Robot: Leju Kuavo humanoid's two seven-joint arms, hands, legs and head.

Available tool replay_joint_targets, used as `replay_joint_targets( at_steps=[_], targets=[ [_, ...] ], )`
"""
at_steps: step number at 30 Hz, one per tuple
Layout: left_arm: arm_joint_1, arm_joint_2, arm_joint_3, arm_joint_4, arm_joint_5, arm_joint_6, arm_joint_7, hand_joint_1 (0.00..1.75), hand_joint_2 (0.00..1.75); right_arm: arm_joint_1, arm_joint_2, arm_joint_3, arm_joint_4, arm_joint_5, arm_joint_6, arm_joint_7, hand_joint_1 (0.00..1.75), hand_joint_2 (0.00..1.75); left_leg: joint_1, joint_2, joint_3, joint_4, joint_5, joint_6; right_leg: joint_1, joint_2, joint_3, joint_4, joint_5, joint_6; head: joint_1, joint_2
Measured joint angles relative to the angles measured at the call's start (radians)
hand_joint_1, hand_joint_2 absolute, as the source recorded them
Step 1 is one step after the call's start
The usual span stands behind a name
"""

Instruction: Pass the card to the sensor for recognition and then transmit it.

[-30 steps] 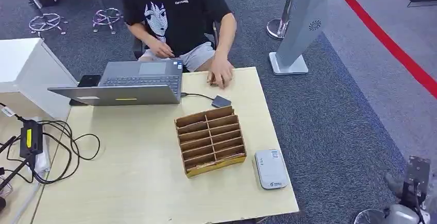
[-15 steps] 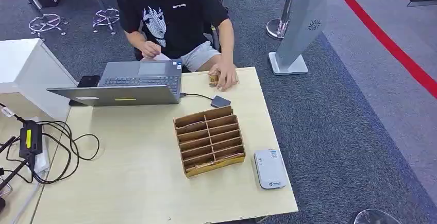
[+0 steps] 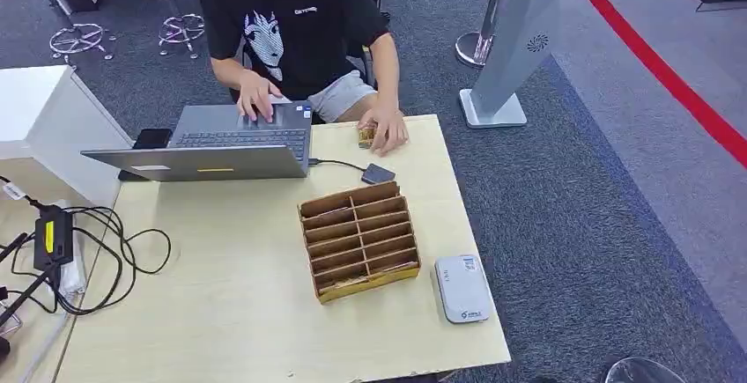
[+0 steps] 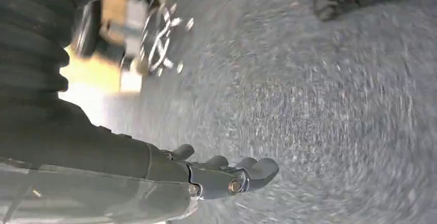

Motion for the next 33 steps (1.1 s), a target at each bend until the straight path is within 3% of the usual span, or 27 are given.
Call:
replay_joint_targets(
  at_steps=[4,11,13,15,17,21,24,26,27,31,33],
  targets=[
    [-0.001,0.001,-0.007,0.0,0.0,0.0,0.0,0.0,1.75,0.001,0.01,0.069,0.002,0.027,-0.018,0.008,0.0,1.75,0.0,0.0,0.0,0.0,0.0,0.0,0.0,0.0,0.0,0.0,0.0,0.0,0.0,0.0],
    [-0.001,0.002,-0.014,0.0,0.0,0.001,0.002,0.0,1.75,0.01,0.014,0.103,0.002,0.023,-0.018,0.055,0.0,1.75,0.0,0.0,0.0,0.0,0.0,0.0,0.0,0.0,0.0,0.0,0.0,0.0,0.0,0.0],
    [-0.001,0.002,-0.015,0.0,0.0,0.001,0.005,0.0,1.75,0.01,0.015,0.092,0.002,-0.022,-0.083,0.045,0.0,1.75,0.0,0.0,0.0,0.0,0.0,0.0,0.0,0.0,0.0,0.0,0.0,0.0,0.0,0.0],
    [-0.001,0.001,-0.015,0.0,0.002,0.001,0.02,0.0,1.75,0.009,0.015,0.055,0.0,-0.075,-0.215,0.026,0.0,1.75,0.0,0.0,0.0,0.0,0.0,0.0,-0.001,0.0,0.0,0.0,0.0,0.0,0.0,0.0],
    [-0.001,0.001,-0.015,0.0,0.002,0.001,0.024,0.0,1.75,0.005,0.01,0.012,-0.003,-0.124,-0.263,0.007,0.0,1.75,0.0,0.0,0.0,0.0,0.0,0.0,-0.001,0.0,0.0,0.0,0.0,0.0,0.0,0.0],
    [-0.001,0.001,-0.015,0.0,0.0,0.001,0.023,0.0,1.75,0.004,0.005,-0.023,-0.005,-0.064,-0.167,0.007,0.0,1.75,0.0,0.0,0.0,0.0,0.0,0.0,-0.001,0.0,0.0,0.0,0.0,0.0,0.0,0.0],
    [-0.001,0.002,-0.024,0.0,0.0,0.008,0.016,0.0,1.75,0.006,0.009,0.014,0.0,0.046,0.037,0.02,0.0,1.75,0.0,0.0,0.0,0.0,0.0,0.0,0.0,0.0,0.0,0.0,0.0,0.0,0.0,0.0],
    [-0.002,0.004,-0.038,0.0,0.0,0.018,0.011,0.0,1.75,0.009,0.018,0.03,0.002,0.049,0.111,0.024,0.0,1.75,0.0,0.0,0.0,0.0,0.0,0.0,0.0,0.0,0.0,0.0,0.0,0.0,0.0,0.0],
    [-0.002,0.005,-0.043,0.0,0.0,0.021,0.011,0.0,1.75,0.011,0.022,0.033,0.003,0.046,0.11,0.024,0.0,1.75,0.0,0.0,0.0,-0.001,0.0,0.0,0.0,0.0,0.0,0.0,0.0,0.0,-0.001,0.0],
    [-0.002,0.005,-0.051,0.0,0.002,0.035,0.031,0.0,1.75,0.011,0.023,0.024,0.001,0.005,-0.112,0.024,0.0,1.75,0.0,0.0,0.001,-0.001,0.0,0.0,-0.001,0.0,0.0,0.0,0.0,0.0,0.0,0.0],
    [-0.001,0.003,-0.051,0.0,0.009,0.058,0.047,0.0,1.75,0.008,0.017,-0.002,0.0,-0.028,-0.143,0.023,0.0,1.75,0.0,0.0,0.001,-0.001,0.0,0.0,-0.001,0.0,0.0,0.0,0.0,0.0,0.0,0.0]
  ],
)
